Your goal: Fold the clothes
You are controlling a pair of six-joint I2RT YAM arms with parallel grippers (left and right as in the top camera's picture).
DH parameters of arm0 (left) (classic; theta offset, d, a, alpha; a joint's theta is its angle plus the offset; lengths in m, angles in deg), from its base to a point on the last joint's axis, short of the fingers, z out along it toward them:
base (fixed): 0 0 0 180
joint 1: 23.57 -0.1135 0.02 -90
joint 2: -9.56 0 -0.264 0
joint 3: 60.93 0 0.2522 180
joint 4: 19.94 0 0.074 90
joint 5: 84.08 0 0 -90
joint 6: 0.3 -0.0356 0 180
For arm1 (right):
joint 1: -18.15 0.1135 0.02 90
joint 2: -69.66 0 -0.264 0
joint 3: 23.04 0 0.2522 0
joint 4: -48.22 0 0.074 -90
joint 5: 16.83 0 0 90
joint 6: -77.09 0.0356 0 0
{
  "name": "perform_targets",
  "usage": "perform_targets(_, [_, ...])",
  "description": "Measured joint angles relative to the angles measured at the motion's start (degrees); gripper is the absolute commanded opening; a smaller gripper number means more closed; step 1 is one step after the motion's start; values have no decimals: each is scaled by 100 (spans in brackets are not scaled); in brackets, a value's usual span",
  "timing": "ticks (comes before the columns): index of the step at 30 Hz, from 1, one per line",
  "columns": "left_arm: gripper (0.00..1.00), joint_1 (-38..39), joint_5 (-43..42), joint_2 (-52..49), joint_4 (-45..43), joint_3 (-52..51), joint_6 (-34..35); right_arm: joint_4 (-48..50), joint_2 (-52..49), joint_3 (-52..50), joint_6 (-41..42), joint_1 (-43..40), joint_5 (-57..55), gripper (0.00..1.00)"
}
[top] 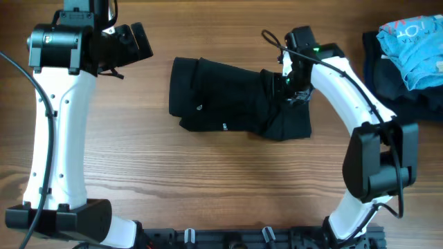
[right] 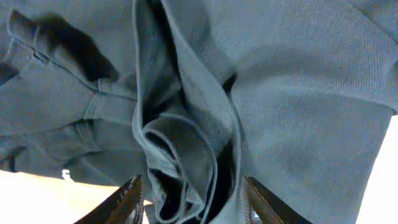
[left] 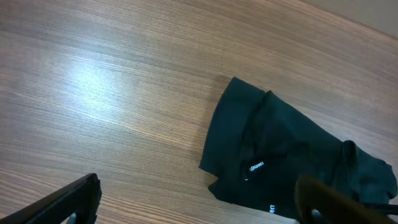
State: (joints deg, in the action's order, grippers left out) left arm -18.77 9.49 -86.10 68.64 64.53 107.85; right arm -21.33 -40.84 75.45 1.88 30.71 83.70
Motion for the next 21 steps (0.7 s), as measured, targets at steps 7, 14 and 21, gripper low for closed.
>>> perform_targets(7, [100, 0, 0, 0, 0, 0, 2, 514, 0, -413, -13, -72, 214, 41])
perform_targets(14, [100, 0, 0, 0, 70, 0, 0, 999, 0, -990, 83, -72, 380, 27])
perform_targets(21, [100, 0, 0, -2, 81, 0, 0, 1263, 0, -1054, 120, -72, 769, 4])
